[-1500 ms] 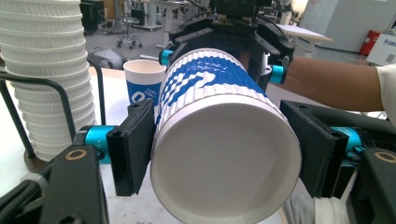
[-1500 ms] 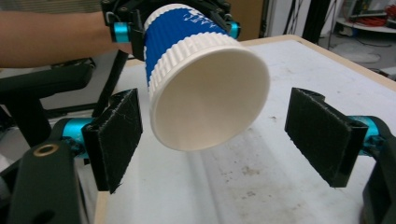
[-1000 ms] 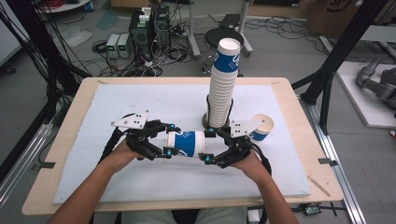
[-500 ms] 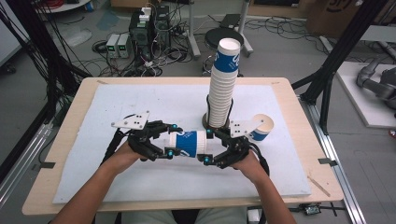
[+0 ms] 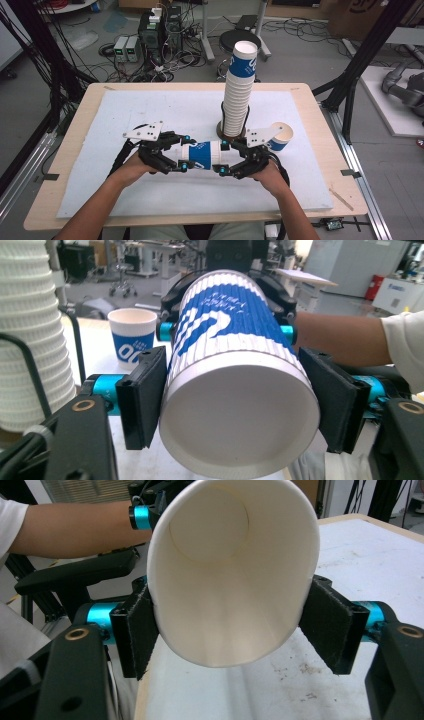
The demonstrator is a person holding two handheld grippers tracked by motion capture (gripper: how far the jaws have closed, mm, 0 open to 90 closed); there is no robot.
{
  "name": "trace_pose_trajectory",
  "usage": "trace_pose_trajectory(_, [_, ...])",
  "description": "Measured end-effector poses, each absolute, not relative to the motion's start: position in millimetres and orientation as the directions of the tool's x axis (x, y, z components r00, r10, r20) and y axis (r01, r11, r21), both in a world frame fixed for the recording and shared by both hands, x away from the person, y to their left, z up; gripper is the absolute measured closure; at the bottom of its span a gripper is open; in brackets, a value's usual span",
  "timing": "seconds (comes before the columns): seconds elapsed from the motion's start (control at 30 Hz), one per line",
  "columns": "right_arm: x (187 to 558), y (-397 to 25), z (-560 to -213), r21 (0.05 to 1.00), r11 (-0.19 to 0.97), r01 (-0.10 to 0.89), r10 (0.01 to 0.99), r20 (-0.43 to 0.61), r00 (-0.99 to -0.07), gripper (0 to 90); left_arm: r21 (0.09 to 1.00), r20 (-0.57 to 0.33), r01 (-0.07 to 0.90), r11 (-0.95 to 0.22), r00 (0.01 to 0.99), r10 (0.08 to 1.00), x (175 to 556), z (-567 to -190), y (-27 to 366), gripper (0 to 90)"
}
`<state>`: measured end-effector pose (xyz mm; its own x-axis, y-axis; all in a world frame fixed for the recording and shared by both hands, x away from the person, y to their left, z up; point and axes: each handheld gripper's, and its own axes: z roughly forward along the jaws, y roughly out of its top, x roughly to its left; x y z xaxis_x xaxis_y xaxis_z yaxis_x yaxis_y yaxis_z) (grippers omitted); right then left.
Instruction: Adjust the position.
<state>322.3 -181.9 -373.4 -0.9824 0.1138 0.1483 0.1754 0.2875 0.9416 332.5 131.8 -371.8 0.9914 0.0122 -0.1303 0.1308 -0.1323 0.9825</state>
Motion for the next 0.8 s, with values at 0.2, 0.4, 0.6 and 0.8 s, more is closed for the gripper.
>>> trace_pose_trajectory(0.2, [324,-186,-368,0.937,0.303,0.175,0.139,0.138,-0.981,29.4,0.967,-0.183,0.199,-0.159,0.977,0.109,332,-369,138,16.4])
trace_pose_trajectory(0.4, [327,-189,-360,0.923,0.344,0.173,0.171,0.120,-0.978,29.4,0.961,-0.165,0.188,-0.203,0.978,0.126,331,-363,147,16.4])
trace_pose_trajectory(0.6, [329,-184,-344,0.875,0.464,0.140,0.196,0.052,-0.979,29.4,0.951,-0.139,0.171,-0.258,0.981,0.137,331,-350,154,16.4])
trace_pose_trajectory(0.8, [331,-174,-331,0.811,0.576,0.102,0.191,-0.012,-0.982,29.4,0.933,-0.117,0.162,-0.321,0.981,0.156,330,-345,154,16.4])
